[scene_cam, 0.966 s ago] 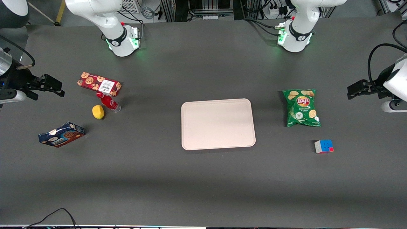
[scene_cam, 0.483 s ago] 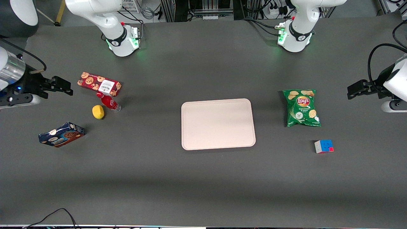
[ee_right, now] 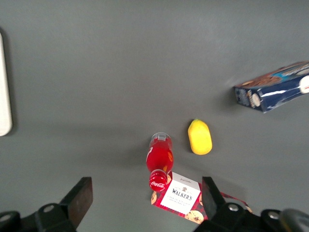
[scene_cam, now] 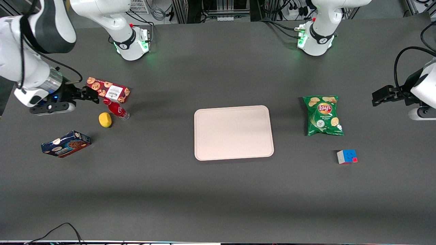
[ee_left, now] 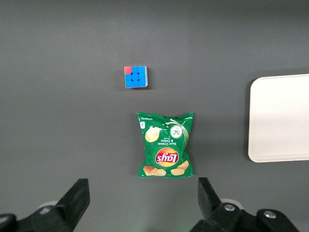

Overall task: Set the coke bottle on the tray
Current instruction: 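Move the right gripper down over the red Coca-Cola bottle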

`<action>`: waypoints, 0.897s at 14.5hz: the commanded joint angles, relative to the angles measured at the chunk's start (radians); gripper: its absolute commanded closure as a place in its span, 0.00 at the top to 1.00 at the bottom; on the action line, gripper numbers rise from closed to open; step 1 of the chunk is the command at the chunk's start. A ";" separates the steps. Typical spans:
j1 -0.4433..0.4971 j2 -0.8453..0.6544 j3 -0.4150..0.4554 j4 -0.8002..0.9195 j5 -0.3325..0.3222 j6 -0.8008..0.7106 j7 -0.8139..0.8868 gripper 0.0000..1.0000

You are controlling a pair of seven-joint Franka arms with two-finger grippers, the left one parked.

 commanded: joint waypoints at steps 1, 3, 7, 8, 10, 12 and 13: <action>0.005 -0.071 0.002 -0.194 -0.013 0.152 0.011 1.00; 0.005 -0.084 0.002 -0.306 -0.021 0.278 0.009 1.00; -0.003 -0.075 0.002 -0.409 -0.050 0.406 -0.004 1.00; -0.003 -0.075 0.002 -0.414 -0.050 0.406 -0.004 1.00; -0.006 -0.070 0.002 -0.418 -0.050 0.406 -0.021 1.00; -0.018 -0.047 0.000 -0.433 -0.050 0.454 -0.050 1.00; -0.023 -0.041 0.002 -0.441 -0.050 0.467 -0.064 1.00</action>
